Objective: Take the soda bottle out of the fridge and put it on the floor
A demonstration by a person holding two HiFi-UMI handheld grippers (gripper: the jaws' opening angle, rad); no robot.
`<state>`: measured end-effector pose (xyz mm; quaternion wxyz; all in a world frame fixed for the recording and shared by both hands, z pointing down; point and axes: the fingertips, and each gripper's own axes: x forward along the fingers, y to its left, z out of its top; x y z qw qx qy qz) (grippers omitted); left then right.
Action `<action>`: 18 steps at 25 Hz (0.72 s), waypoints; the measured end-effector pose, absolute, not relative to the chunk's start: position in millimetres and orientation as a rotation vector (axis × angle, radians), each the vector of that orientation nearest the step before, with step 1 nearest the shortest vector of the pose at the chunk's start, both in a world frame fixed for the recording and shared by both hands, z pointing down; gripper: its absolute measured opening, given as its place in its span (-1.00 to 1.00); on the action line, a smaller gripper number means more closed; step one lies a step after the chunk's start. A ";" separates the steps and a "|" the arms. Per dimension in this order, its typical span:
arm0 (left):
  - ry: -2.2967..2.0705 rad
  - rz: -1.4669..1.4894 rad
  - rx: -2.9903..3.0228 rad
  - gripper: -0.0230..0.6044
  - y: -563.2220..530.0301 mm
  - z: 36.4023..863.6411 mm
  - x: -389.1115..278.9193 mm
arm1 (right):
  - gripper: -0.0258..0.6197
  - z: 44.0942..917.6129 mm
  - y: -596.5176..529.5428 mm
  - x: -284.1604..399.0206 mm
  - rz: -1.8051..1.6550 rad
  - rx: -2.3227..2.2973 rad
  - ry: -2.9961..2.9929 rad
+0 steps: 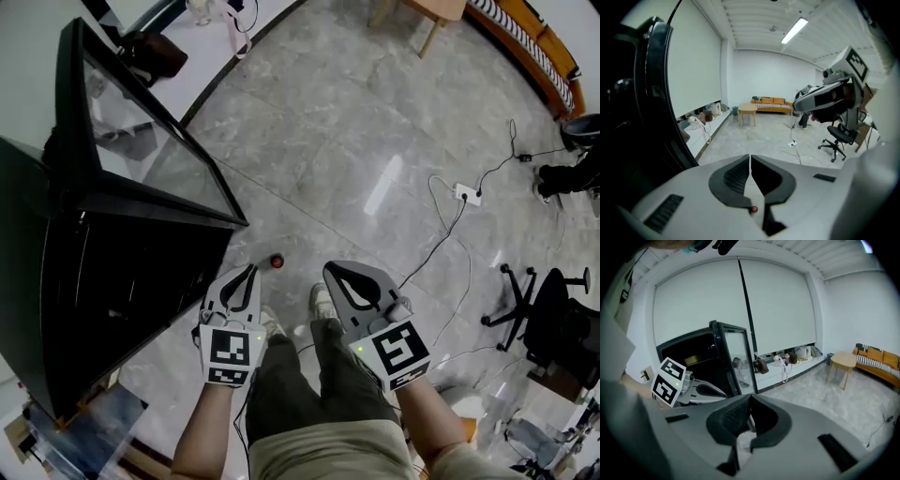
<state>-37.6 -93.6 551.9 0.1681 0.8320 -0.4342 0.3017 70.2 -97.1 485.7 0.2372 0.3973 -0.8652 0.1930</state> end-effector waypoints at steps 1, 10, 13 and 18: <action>-1.250 0.846 2.378 -0.88 -92.5 534.8 -40.0 | -0.93 469.2 -94.7 68.7 0.511 1.081 -2.371; -1.398 0.750 2.485 -0.88 -78.3 396.1 -73.8 | -0.93 328.0 -83.6 41.7 0.321 1.095 -2.506; -1.437 0.739 2.512 -0.88 -68.4 358.5 -85.4 | -0.93 290.8 -71.2 25.5 0.278 1.093 -2.557; -1.488 0.702 2.566 -0.88 -52.8 296.6 -97.4 | -0.93 237.1 -49.5 7.0 0.206 1.069 -2.639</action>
